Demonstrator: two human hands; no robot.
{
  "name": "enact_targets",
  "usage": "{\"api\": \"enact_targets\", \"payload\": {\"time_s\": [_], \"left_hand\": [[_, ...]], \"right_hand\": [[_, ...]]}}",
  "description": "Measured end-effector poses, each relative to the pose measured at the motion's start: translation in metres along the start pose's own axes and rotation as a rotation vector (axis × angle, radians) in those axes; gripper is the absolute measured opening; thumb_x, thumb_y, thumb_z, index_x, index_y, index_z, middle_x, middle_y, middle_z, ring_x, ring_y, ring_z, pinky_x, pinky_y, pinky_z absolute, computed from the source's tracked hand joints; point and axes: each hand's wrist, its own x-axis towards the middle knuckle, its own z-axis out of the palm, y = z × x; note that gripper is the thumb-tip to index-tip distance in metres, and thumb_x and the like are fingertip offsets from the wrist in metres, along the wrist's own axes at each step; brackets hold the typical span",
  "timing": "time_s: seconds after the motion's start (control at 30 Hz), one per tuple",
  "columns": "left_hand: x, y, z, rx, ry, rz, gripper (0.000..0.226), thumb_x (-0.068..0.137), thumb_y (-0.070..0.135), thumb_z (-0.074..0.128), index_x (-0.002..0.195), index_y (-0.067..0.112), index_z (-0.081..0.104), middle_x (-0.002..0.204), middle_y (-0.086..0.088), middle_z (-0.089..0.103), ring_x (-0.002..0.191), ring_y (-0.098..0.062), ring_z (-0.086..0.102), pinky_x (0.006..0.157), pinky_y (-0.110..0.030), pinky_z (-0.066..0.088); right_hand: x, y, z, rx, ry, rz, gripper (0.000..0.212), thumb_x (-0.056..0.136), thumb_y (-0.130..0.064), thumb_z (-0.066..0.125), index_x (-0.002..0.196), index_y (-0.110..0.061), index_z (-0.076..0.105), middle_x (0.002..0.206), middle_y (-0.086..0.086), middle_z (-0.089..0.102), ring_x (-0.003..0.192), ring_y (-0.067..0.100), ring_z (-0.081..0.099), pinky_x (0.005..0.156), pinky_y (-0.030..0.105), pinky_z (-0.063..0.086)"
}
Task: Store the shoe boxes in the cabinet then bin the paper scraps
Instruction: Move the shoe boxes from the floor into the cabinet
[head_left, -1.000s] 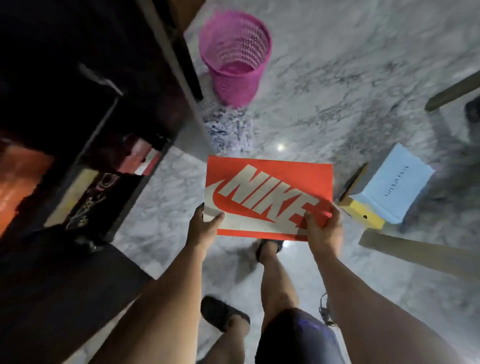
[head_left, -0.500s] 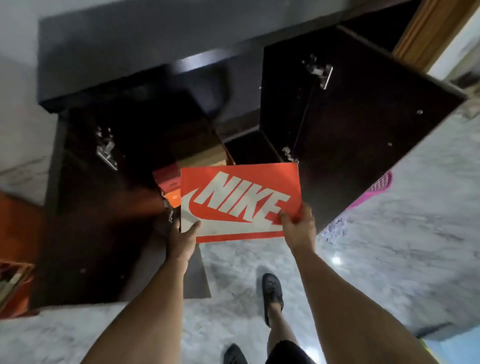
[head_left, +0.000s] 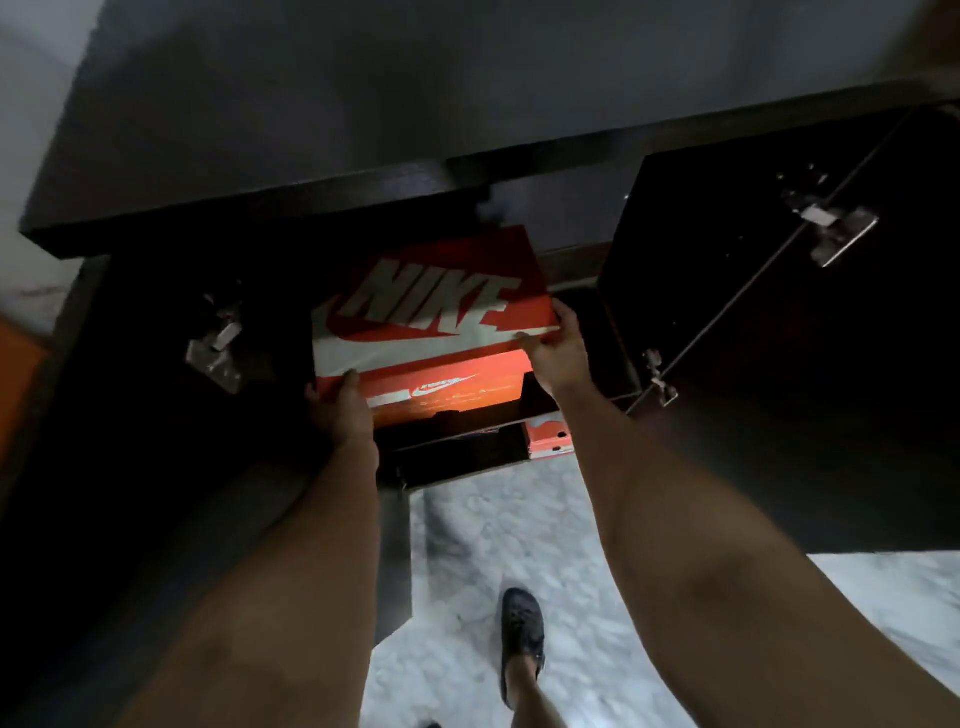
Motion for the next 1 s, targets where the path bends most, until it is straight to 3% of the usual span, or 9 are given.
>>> {"api": "enact_targets", "payload": {"time_s": [0.1,0.2,0.33,0.43,0.53,0.63,0.73,0.9,1.0], "left_hand": [[0.022,-0.008,0.02,-0.033,0.087,-0.004,0.07,0.076,0.046,0.08,0.135,0.019,0.054,0.126,-0.007,0.067,0.111,-0.029,0.068,0.099,-0.053,0.053],[0.024,0.012,0.041,0.02,0.226,-0.011,0.072,0.076,0.059,0.074,0.131,0.016,0.057,0.124,-0.007,0.068,0.108,-0.027,0.069,0.095,-0.047,0.056],[0.037,0.031,0.065,0.149,0.142,-0.075,0.054,0.102,0.035,0.05,0.151,0.014,0.04,0.146,-0.008,0.053,0.129,-0.028,0.057,0.1,-0.039,0.052],[0.039,0.04,0.07,0.084,0.089,-0.132,0.051,0.105,0.032,0.041,0.152,0.013,0.038,0.149,-0.01,0.05,0.132,-0.027,0.055,0.1,-0.037,0.051],[0.018,0.038,0.059,-0.042,0.06,-0.232,0.052,0.099,0.043,0.055,0.138,0.01,0.048,0.131,-0.01,0.057,0.118,-0.026,0.061,0.09,-0.034,0.057],[-0.008,0.024,0.044,0.064,-0.046,-0.256,0.075,0.093,0.066,0.047,0.146,0.013,0.045,0.14,-0.004,0.056,0.122,-0.027,0.06,0.087,-0.038,0.056],[-0.035,0.0,0.031,0.261,-0.142,-0.292,0.082,0.086,0.078,0.043,0.14,0.017,0.05,0.135,-0.006,0.06,0.118,-0.031,0.061,0.079,-0.041,0.055],[-0.144,-0.034,0.034,0.623,-0.575,-0.305,0.039,0.099,0.049,0.055,0.116,0.014,0.055,0.11,-0.009,0.063,0.1,-0.026,0.061,0.094,-0.047,0.055],[-0.199,-0.064,0.04,0.787,-0.774,-0.233,0.032,0.097,0.045,0.06,0.11,0.015,0.058,0.108,-0.009,0.063,0.088,-0.027,0.062,0.078,-0.041,0.054]], "right_hand": [[0.026,0.0,0.012,0.024,-0.067,-0.021,0.068,0.088,-0.033,0.078,0.147,-0.03,0.044,0.112,-0.012,0.07,0.103,0.011,0.068,0.093,0.038,0.057],[0.047,-0.012,0.025,-0.012,-0.053,-0.03,0.069,0.089,-0.037,0.075,0.149,-0.026,0.043,0.125,0.0,0.067,0.112,0.018,0.064,0.1,0.039,0.053],[0.067,-0.021,0.04,-0.085,-0.061,-0.012,0.056,0.095,-0.025,0.068,0.145,-0.017,0.046,0.11,0.007,0.067,0.087,0.016,0.065,0.076,0.033,0.056],[0.074,-0.028,0.046,-0.127,-0.116,0.075,0.042,0.097,-0.027,0.062,0.135,-0.012,0.054,0.118,0.017,0.068,0.089,0.019,0.064,0.078,0.035,0.057],[0.06,-0.037,0.042,-0.096,-0.104,0.104,0.083,0.086,-0.063,0.052,0.156,-0.023,0.03,0.135,0.018,0.058,0.103,0.027,0.063,0.078,0.038,0.054],[0.021,-0.028,0.026,-0.015,-0.016,0.12,0.092,0.093,-0.071,0.044,0.162,-0.027,0.003,0.157,0.018,0.04,0.138,0.039,0.047,0.103,0.045,0.042],[-0.024,-0.007,-0.003,0.044,0.045,0.227,0.09,0.095,-0.071,0.044,0.163,-0.02,0.013,0.158,0.017,0.04,0.145,0.039,0.039,0.118,0.048,0.033],[-0.121,0.044,-0.079,-0.077,0.149,0.309,0.069,0.098,-0.059,0.052,0.152,-0.018,0.04,0.146,0.015,0.056,0.133,0.037,0.053,0.109,0.039,0.041],[-0.19,0.075,-0.135,-0.106,0.262,0.382,0.068,0.098,-0.051,0.057,0.152,-0.015,0.038,0.147,0.015,0.053,0.134,0.035,0.051,0.107,0.037,0.04]]}}
